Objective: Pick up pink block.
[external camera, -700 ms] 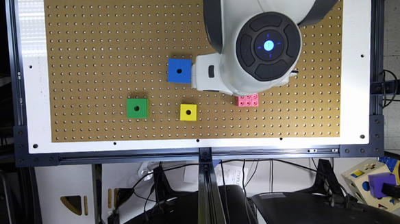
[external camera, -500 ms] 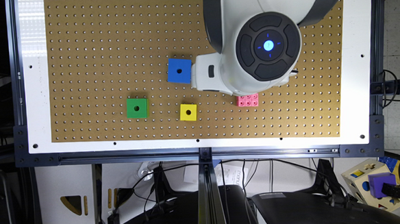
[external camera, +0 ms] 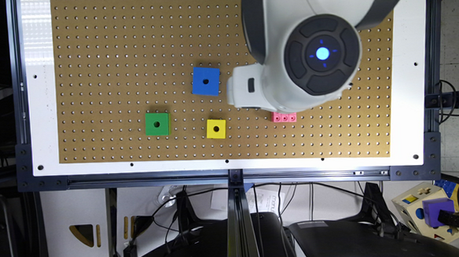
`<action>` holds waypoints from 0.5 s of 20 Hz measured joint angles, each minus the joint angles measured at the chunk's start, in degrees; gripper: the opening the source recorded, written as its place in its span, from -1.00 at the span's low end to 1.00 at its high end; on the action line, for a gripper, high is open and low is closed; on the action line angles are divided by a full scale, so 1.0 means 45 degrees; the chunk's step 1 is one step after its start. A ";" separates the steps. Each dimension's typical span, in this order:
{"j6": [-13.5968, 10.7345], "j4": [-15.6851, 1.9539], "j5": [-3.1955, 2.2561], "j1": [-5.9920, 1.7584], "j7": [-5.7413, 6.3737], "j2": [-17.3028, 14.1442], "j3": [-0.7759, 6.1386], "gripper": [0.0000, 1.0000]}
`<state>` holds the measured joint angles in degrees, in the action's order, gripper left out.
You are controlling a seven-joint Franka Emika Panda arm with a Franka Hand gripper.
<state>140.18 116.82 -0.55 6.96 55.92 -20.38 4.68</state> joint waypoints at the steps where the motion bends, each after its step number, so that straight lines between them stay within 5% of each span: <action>1: -0.0001 -0.0254 0.0000 0.0002 0.0045 -0.0205 0.0077 1.00; 6: -0.0095 -0.1539 0.0000 0.0007 0.0147 -0.1260 0.0338 1.00; 10: -0.0198 -0.1858 0.0000 0.0007 0.0151 -0.1472 0.0375 1.00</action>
<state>139.29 108.46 -0.55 6.99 56.60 -27.00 6.36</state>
